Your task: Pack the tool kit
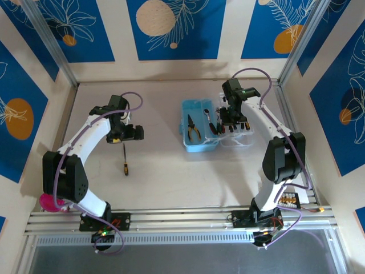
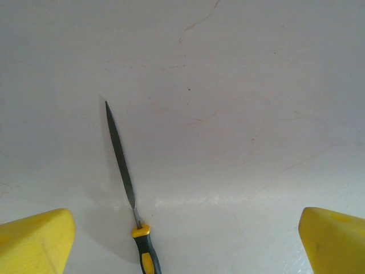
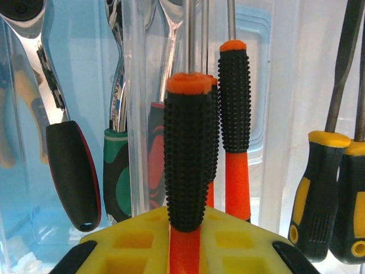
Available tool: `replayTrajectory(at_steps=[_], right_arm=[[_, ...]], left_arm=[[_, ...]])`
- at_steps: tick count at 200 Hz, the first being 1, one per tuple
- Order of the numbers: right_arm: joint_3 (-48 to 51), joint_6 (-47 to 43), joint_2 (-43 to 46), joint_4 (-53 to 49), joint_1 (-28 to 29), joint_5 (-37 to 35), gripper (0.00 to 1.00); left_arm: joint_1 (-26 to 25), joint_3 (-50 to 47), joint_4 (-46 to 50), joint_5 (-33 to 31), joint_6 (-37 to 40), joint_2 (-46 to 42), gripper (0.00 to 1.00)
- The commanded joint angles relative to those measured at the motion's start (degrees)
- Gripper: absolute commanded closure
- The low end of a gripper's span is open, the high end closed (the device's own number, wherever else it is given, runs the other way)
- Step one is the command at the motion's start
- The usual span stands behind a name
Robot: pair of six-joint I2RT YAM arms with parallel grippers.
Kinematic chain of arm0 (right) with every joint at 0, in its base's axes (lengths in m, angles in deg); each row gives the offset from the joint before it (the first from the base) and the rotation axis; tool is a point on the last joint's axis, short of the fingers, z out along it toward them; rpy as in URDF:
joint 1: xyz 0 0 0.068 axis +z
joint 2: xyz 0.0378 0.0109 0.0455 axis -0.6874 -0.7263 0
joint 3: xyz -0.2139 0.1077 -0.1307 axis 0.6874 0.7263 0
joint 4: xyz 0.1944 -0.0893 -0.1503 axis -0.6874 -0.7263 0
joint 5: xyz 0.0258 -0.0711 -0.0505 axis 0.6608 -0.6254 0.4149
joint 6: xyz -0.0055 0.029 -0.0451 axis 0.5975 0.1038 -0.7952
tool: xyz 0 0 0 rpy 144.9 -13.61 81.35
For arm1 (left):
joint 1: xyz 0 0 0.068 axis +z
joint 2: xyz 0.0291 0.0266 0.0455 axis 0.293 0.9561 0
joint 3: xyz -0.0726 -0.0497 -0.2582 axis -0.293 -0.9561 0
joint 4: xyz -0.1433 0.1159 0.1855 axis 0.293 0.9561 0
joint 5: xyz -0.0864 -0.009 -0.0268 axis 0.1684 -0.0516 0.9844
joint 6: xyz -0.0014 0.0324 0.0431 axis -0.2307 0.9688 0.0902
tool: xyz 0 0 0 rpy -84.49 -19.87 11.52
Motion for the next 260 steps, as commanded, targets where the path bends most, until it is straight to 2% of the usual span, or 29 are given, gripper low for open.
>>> replayTrajectory(at_steps=[1,61,85,99,125,146,194,260], right_arm=[[-1.25,-0.18,-0.25,0.06,0.14,1.47,0.80],[-2.47,-0.39,0.13,-0.93,0.13,1.27,0.72],[-3.94,-0.43,1.09,-2.38,0.32,0.89,0.65],[-4.85,-0.36,2.16,-3.18,0.72,0.32,0.53],[-6.26,-0.70,4.44,-4.66,2.18,-0.61,0.12],[-6.70,-0.67,6.06,-5.40,4.22,-0.90,0.00],[-4.98,0.99,8.19,-5.34,6.85,0.39,0.01],[-2.67,1.84,9.93,-4.99,7.28,1.06,0.01]], left_arm=[[0.05,-0.11,-0.27,1.55,0.82,-0.42,0.00],[0.01,-0.23,-0.18,1.73,0.95,0.31,0.00],[0.01,-1.07,0.67,0.61,1.26,0.35,0.00],[0.01,-2.22,1.21,-0.88,1.35,0.22,0.00],[0.12,-4.96,1.33,-3.36,1.41,-0.34,0.00],[0.26,-7.16,1.06,-4.71,0.70,-0.61,0.05],[1.19,-11.96,-0.65,-4.28,-0.85,1.75,0.27],[1.55,-15.16,-4.72,-3.33,-3.53,7.12,0.50]])
